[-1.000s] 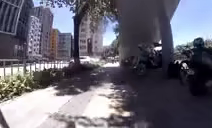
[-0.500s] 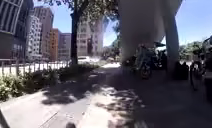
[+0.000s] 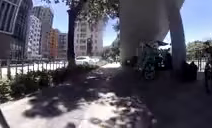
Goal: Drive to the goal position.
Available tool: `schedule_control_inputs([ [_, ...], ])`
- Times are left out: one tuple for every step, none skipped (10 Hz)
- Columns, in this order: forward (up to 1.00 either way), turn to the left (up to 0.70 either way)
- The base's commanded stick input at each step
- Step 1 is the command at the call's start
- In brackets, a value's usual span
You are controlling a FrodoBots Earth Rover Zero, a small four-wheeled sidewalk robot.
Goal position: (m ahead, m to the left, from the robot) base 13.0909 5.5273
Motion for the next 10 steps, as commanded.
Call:
schedule_control_inputs([
  [0.7,0.0],
  [0.7,0.0],
  [0.7,0.0],
  [0.7,0.0],
  [0.7,0.0],
  [0.7,0.0],
  [0.7,-0.02],
  [0.7,-0.13],
  [0.7,-0.09],
  [0.7,-0.01],
])
